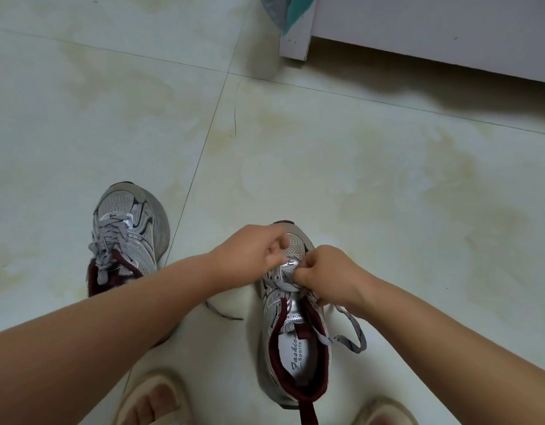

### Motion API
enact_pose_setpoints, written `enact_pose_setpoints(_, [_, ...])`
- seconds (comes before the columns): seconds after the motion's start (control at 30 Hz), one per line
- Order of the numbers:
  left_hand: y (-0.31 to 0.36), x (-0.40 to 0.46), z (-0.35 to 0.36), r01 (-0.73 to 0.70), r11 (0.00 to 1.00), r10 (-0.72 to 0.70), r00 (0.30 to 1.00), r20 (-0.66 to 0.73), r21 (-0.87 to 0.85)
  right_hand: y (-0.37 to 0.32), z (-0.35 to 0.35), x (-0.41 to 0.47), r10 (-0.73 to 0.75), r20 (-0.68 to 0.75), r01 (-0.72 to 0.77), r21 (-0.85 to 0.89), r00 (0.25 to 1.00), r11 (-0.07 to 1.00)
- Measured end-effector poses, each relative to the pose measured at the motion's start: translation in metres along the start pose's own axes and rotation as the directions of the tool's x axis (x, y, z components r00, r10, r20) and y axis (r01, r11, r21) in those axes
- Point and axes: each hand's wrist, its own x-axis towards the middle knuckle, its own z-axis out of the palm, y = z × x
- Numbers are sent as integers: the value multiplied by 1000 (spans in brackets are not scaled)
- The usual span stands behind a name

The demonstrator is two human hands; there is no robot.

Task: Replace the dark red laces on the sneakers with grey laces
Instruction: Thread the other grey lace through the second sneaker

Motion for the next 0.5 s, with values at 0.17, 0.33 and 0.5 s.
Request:
enact_pose_setpoints(0.17, [-4, 1, -5, 6, 999, -5, 1000, 12, -38, 2, -2, -2, 53, 48, -60, 144, 997, 988])
enact_pose_setpoints(0.33, [3, 0, 1, -44, 995, 49, 997, -62, 86, 3, 0, -2, 1, -28, -1, -19, 1000, 1000])
enact_pose_setpoints(0.5, [17, 2, 10, -53, 968, 95, 982, -162, 246, -8, 7, -6, -35, -112, -6, -350, 993, 937])
